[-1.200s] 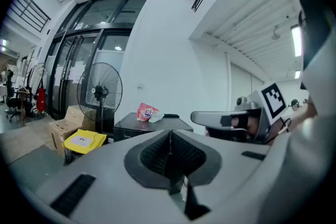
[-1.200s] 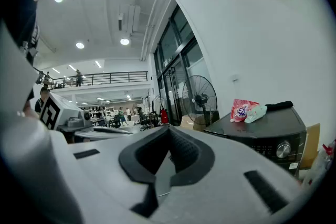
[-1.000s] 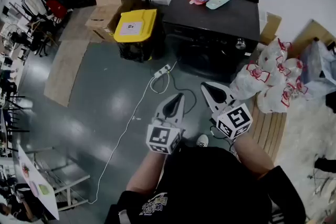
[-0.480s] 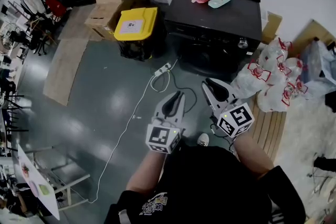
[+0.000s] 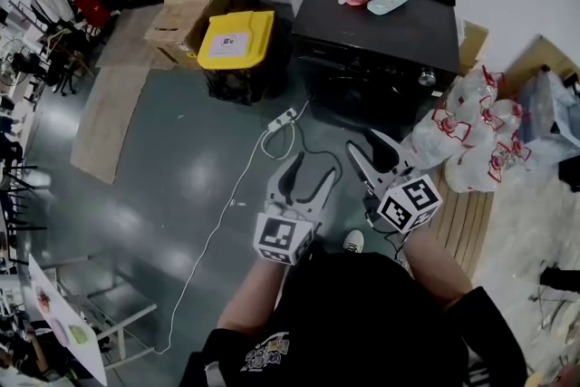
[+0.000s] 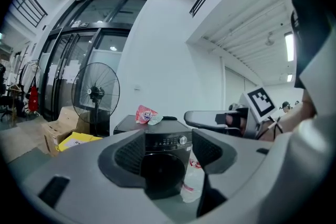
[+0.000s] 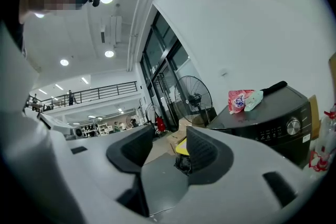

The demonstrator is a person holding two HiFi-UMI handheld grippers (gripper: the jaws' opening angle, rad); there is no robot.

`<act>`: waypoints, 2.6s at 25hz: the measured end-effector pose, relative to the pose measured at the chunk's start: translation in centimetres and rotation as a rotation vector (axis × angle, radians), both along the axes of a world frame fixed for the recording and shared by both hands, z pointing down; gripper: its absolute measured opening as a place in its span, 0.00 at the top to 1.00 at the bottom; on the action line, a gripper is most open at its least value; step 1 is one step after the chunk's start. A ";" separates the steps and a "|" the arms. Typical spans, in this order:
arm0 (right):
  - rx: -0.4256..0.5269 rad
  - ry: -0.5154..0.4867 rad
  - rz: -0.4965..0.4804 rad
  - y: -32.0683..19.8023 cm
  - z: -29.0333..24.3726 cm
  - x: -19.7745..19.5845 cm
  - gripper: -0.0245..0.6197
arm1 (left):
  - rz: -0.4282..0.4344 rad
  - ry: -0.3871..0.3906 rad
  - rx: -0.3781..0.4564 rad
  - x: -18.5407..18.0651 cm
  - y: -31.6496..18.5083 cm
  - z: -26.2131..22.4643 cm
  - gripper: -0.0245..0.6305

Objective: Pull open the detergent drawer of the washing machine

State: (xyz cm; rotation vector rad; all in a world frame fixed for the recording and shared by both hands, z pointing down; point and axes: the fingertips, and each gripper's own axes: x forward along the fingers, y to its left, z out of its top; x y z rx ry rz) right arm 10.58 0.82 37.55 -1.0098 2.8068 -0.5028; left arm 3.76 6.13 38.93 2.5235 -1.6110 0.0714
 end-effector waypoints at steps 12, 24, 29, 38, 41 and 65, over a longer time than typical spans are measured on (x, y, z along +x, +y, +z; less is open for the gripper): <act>-0.048 -0.006 0.065 -3.0 1.4 -5.8 0.52 | 0.063 0.008 -0.015 -6.3 -2.2 0.5 0.55; -0.114 -0.065 0.134 -7.3 3.4 -13.5 0.50 | 0.126 -0.005 0.004 -14.8 -4.9 1.5 0.54; -0.143 -0.099 0.160 -8.8 3.9 -15.3 0.49 | 0.159 -0.005 -0.002 -16.3 -5.7 1.3 0.54; -0.199 -0.131 0.170 -11.9 5.8 -16.2 0.48 | 0.159 0.010 0.025 -16.7 -7.4 1.6 0.54; -0.224 -0.153 0.172 -13.5 6.6 -16.4 0.47 | 0.156 0.010 0.020 -16.8 -8.4 1.9 0.54; -0.573 -0.483 0.260 -29.8 18.5 -13.9 0.40 | 0.158 -0.014 -0.144 -13.7 -21.6 6.2 0.54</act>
